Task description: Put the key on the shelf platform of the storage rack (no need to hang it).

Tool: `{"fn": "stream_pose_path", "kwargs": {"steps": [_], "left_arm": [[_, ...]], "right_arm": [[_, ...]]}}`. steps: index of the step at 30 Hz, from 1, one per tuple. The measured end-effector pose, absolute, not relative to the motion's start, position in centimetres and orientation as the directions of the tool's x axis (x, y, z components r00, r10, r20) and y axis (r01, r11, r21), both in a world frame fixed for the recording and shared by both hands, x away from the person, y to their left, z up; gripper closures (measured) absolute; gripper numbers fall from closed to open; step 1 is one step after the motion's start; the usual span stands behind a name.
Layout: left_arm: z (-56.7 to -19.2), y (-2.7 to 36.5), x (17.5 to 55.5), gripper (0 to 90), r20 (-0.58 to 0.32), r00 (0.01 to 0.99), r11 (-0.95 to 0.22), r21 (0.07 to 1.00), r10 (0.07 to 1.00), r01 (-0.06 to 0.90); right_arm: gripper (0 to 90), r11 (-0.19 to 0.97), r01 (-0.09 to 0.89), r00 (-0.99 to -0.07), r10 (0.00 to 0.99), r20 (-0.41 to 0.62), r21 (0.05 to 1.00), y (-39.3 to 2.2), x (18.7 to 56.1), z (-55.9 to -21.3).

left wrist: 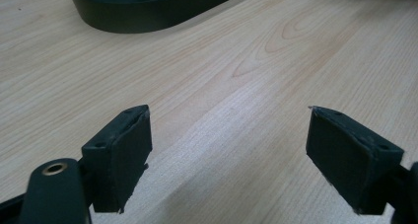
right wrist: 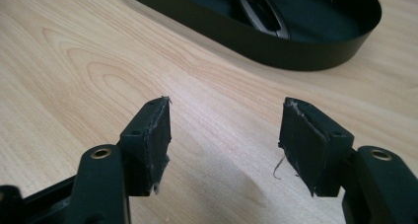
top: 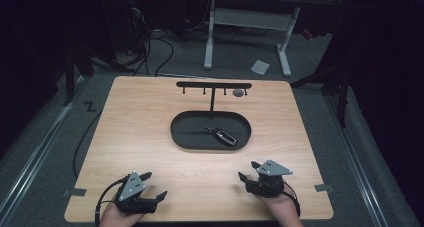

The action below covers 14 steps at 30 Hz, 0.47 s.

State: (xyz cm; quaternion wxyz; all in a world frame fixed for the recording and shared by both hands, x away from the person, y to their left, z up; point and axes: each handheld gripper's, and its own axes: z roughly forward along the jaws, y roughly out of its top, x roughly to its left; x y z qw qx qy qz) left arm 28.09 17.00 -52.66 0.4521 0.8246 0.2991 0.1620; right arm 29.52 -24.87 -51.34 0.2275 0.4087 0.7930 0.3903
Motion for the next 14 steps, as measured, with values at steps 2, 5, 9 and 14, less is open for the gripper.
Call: {"fn": "stream_pose_path", "kwargs": {"steps": [2,5,9,14], "left_arm": [[-52.68,16.93,28.11,18.2,0.000,0.770,-0.417,0.840,0.638,0.346],[-52.80,16.85,28.16,18.2,0.001,0.771,-0.421,0.838,0.636,0.346],[-52.86,16.99,28.19,18.2,-0.002,0.769,-0.419,0.837,0.640,0.351],[-52.72,17.13,28.11,18.2,-0.002,0.768,-0.413,0.842,0.641,0.347]], "right_arm": [[36.6,0.358,0.487,-0.573,0.820,-0.019,0.797,-24.64,29.74,-51.86],[36.5,0.390,0.476,-0.589,0.807,-0.044,0.788,-24.22,29.90,-52.15],[36.6,0.387,0.486,-0.589,0.807,-0.033,0.783,-24.23,30.13,-52.35],[36.2,0.384,0.489,-0.586,0.810,-0.031,0.783,-24.20,30.10,-52.41]]}}
